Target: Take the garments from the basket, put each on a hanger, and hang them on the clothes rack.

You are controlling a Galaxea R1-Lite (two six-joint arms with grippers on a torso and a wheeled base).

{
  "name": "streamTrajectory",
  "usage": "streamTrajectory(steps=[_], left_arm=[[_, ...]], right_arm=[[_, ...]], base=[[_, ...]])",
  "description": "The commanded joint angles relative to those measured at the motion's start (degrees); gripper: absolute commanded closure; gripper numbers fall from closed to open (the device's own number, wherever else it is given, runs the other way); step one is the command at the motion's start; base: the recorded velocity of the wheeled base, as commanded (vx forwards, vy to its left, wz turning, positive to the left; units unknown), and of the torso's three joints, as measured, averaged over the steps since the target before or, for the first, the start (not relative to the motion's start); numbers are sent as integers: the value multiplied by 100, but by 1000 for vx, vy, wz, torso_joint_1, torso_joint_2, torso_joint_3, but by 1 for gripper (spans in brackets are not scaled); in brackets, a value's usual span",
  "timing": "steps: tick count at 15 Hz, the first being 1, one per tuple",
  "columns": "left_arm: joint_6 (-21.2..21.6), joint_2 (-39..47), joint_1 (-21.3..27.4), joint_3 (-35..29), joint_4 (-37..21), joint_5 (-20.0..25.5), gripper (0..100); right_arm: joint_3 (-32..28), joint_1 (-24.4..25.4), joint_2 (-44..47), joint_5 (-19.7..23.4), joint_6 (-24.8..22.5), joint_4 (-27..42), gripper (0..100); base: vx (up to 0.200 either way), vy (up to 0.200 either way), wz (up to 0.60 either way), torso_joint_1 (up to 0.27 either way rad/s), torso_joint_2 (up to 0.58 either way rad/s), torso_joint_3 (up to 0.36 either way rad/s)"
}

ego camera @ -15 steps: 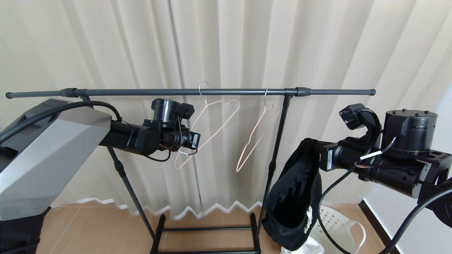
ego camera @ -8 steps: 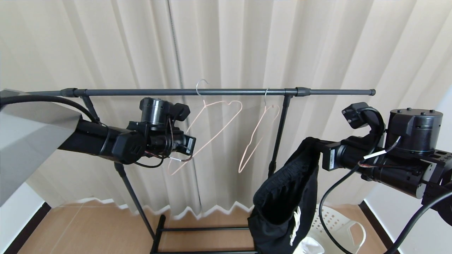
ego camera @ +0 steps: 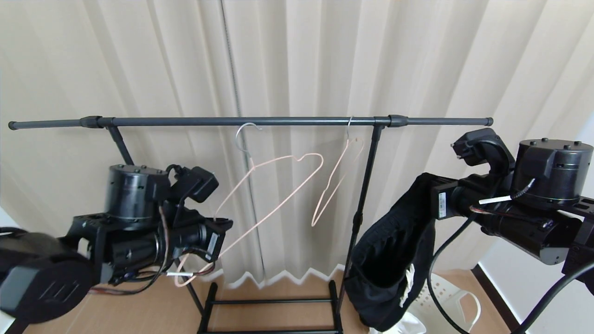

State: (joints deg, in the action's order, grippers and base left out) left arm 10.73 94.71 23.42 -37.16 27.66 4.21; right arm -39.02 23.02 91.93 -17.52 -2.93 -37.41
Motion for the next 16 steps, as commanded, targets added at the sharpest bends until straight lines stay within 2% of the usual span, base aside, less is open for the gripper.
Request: streamTrajectory(steps=[1,3,4,10,14,16], left_arm=[[228,-1051,383,771,152,54,100],[263,-1148,436,850,152,63,100],[360,-1411,734,1097,143,72,100],[483,-1306,1569,1220,126,72,100],[492,-858,1728,1105,161,54,100],[439,-603,1736,877,170,45,100]], right_arm=[[-44,238,141,-481,-173,-47,100],[-53,274,176,-639,-200,-56,100],[-79,388,211,-815,-208,-47,100],[-114,397,247,-815,-208,-56,100],[-106,423,247,-815,-200,-56,100],[-79,634,229,-815,-200,-56,100]], base=[[0,0,0,0,0,0],[0,0,0,0,0,0],[0,0,0,0,0,0],[0,0,0,0,0,0],[0,0,0,0,0,0],[0,0,0,0,0,0]])
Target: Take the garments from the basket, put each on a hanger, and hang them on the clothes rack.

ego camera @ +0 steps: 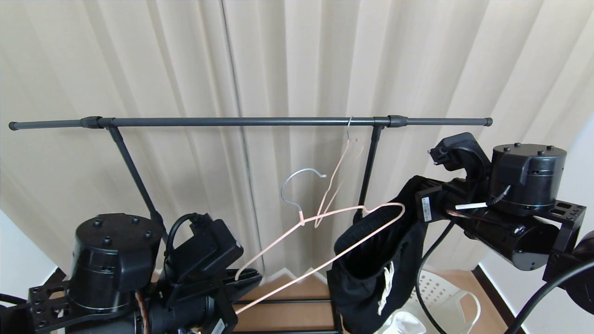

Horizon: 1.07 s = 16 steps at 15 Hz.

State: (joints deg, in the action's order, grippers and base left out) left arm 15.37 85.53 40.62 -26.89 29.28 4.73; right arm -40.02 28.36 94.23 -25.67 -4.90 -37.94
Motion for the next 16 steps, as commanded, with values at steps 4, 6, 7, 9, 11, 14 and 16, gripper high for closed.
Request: streamTrajectory(steps=[4,6,7,9,11,14,16], left_arm=[[-140,737,25,-580,7,-34,100],[-324,1054,104,-862,7,-60,100],[-351,1168,139,-958,7,-121,100],[-351,1308,157,-1055,43,-201,100],[-359,1370,166,-1064,210,-209,100],[-359,1440,183,-1064,280,-209,100],[-359,1502,201,-1072,333,-218,100]], right_arm=[[65,311,25,-8,7,6,100],[82,566,-10,-52,15,6,100],[82,724,-19,-166,15,6,100],[100,979,-45,-236,33,-3,100],[100,1234,-116,-236,103,6,100],[30,1559,-265,-236,253,14,100],[-50,1788,-291,-245,446,14,100]], base=[[0,0,0,0,0,0],[0,0,0,0,0,0],[0,0,0,0,0,0],[0,0,0,0,0,0],[0,0,0,0,0,0],[0,0,0,0,0,0],[0,0,0,0,0,0]])
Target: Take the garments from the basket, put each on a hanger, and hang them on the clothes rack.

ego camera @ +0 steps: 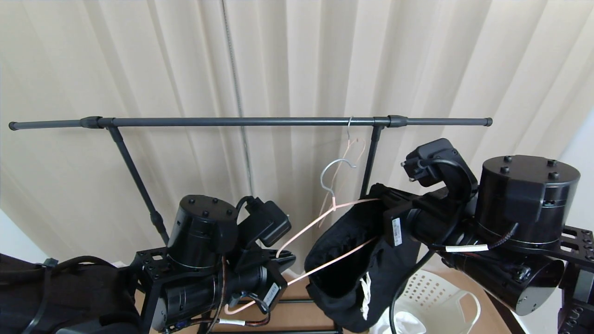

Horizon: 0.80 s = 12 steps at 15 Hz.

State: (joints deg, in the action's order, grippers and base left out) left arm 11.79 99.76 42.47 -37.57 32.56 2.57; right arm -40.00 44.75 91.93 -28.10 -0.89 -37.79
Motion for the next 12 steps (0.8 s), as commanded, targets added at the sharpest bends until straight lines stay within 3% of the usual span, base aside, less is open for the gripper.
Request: streamTrajectory(steps=[1,5,12], left_arm=[[-10,88,59,4,110,-2,100],[-63,193,156,-5,321,-2,100],[-168,211,244,57,752,-117,100]], right_arm=[[-140,332,-61,-3,212,9,100],[-421,526,-211,-11,669,0,100],[-404,526,-237,-20,687,-9,100]], base=[[0,0,0,0,0,0],[0,0,0,0,0,0],[0,0,0,0,0,0]])
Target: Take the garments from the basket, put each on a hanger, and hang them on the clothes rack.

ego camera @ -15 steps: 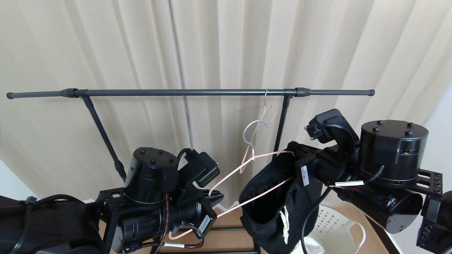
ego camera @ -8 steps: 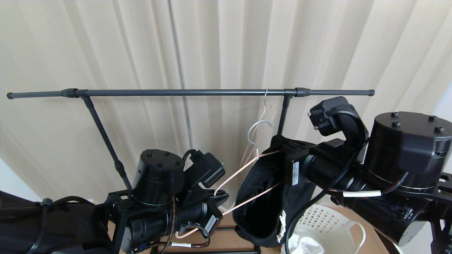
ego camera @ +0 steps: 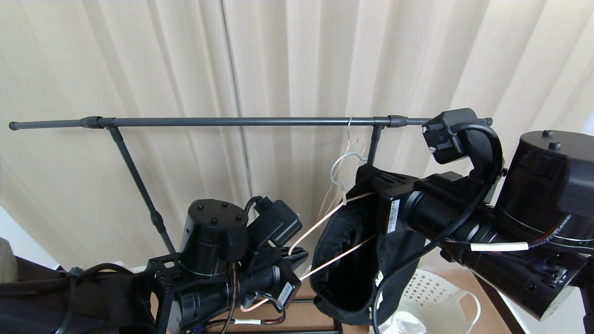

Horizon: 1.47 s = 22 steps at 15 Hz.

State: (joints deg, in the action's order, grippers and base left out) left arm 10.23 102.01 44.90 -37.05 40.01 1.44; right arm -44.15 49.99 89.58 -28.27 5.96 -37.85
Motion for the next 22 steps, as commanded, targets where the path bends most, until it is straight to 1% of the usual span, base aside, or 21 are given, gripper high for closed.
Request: streamTrajectory(steps=[1,2,3,7,14,18,22], left_arm=[[-12,-50,1,-4,7,-3,100],[-12,-164,1,5,7,-3,100],[-12,-190,1,-4,7,-3,100],[-12,-269,1,13,7,-3,100],[-21,-375,-43,40,7,-3,100],[-179,-384,-166,-39,7,-12,100],[-179,-366,-341,-92,16,-12,100]], right_arm=[[3,2,-2,-21,-7,-12,100],[3,2,7,-82,-7,-12,100],[12,-7,-2,-117,-7,-12,0],[3,-139,-28,-196,-25,-12,0],[12,-183,-63,-196,-34,-3,0],[30,-183,-63,-196,-34,-12,0],[47,-183,-72,-196,-34,-12,0]], base=[[0,0,0,0,0,0],[0,0,0,0,0,0],[0,0,0,0,0,0],[0,0,0,0,0,0],[0,0,0,0,0,0],[0,0,0,0,0,0],[0,0,0,0,0,0]])
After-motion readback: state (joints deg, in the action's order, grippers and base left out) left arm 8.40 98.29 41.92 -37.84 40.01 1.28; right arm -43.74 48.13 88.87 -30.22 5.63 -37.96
